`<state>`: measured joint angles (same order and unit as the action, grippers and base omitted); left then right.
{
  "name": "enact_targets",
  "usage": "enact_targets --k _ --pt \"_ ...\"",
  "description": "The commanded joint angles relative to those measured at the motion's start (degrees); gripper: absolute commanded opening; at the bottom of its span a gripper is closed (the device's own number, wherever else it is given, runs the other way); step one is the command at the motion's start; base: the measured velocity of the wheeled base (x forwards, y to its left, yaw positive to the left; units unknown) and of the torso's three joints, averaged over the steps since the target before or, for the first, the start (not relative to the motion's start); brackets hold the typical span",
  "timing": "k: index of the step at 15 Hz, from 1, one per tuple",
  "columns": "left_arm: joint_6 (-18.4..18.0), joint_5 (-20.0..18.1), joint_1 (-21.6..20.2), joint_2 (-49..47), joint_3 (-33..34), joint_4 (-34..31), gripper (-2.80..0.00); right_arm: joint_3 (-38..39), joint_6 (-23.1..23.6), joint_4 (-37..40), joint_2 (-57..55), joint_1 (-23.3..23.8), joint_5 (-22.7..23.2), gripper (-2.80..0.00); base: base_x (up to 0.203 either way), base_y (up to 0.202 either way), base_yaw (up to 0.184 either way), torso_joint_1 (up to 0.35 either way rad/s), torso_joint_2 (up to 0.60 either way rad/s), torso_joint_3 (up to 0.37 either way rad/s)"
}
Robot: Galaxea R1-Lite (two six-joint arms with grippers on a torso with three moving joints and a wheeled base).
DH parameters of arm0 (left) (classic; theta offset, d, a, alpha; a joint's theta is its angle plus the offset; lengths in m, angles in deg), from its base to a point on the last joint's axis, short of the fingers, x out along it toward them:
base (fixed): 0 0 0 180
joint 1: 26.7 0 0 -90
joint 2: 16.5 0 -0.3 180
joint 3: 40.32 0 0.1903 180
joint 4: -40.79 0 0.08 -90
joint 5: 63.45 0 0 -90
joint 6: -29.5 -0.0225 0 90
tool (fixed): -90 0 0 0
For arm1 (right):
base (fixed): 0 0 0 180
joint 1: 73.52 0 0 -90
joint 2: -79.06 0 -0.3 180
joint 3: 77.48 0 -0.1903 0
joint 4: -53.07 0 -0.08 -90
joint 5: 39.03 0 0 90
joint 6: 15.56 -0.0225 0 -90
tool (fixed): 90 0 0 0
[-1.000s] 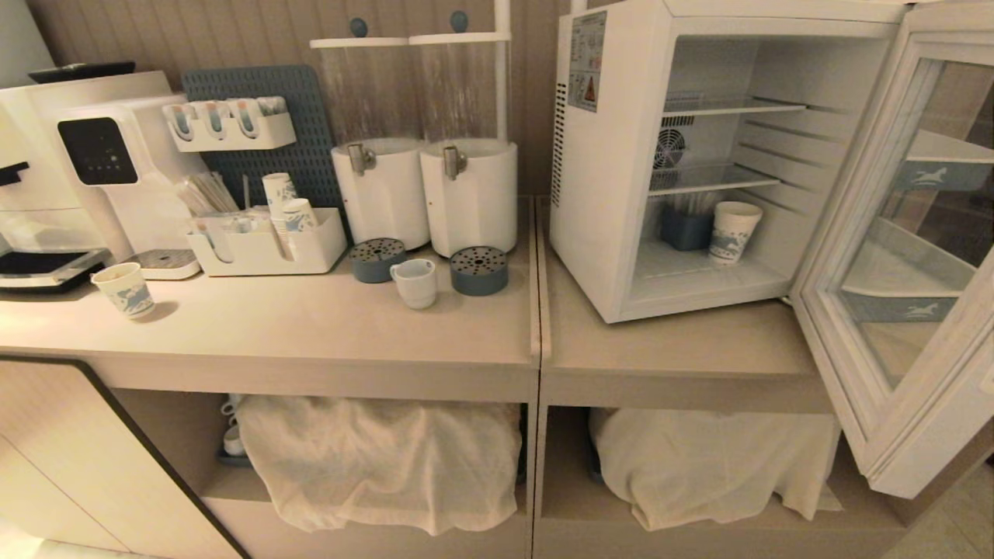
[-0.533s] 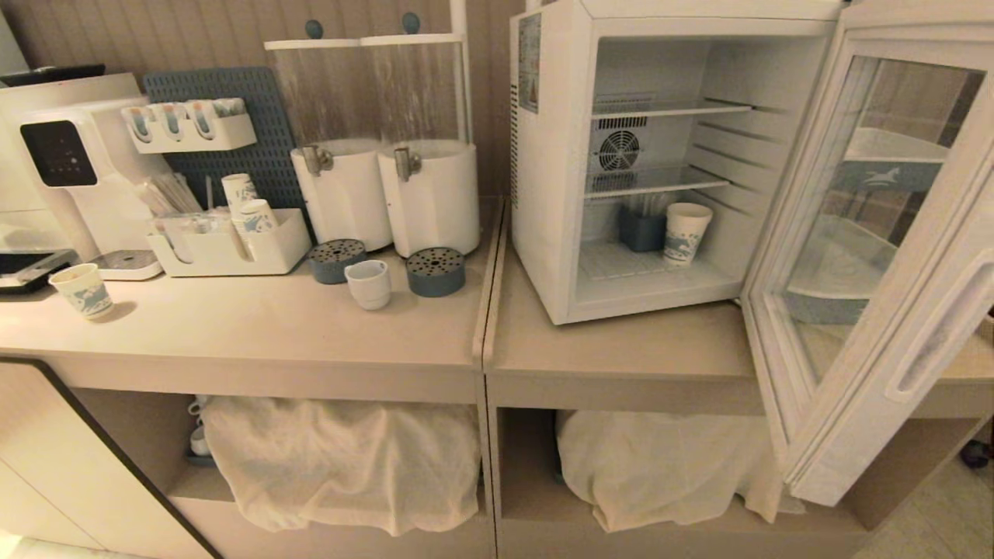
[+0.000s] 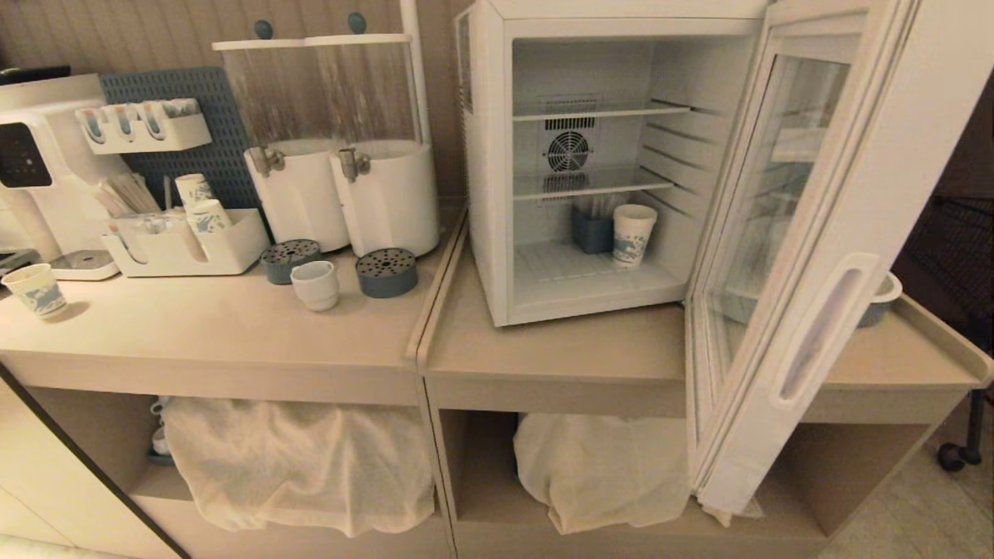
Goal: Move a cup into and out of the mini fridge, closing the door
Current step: Close the freezer door
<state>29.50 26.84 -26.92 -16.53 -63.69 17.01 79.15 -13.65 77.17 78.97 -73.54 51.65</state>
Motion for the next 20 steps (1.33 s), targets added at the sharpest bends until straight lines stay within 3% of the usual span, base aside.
enact_targets --k 1,11,13,16,20 --pt "0.0 -0.03 0.04 0.02 0.06 -0.02 -2.8 0.0 0.03 -0.03 -0.08 0.02 0.02 -2.8 0.001 -0.183 -0.006 -0.005 0.01 0.002" --pt "0.0 -0.03 0.04 0.02 0.09 -0.02 -2.8 -0.64 -0.73 -1.52 0.1 0.02 -0.1 -2.8 0.0 -0.017 0.0 0.0 0.0 0.0" --pt "0.0 -0.03 0.04 0.02 0.0 -0.02 -2.8 -8.43 -0.84 0.37 0.05 0.02 -0.27 -2.8 0.0 0.0 0.0 0.0 0.0 0.0" --pt "0.0 -0.03 0.04 0.02 0.06 -0.02 -2.8 -26.85 -2.05 9.6 -4.35 0.02 -0.57 -2.8 0.0 0.0 0.0 0.0 0.0 0.0" --pt "0.18 0.06 0.04 0.02 0.09 -0.02 -2.8 -36.03 -8.29 11.03 -27.32 -2.36 -5.04 -2.8 0.0 0.0 0.0 0.0 0.0 0.0"
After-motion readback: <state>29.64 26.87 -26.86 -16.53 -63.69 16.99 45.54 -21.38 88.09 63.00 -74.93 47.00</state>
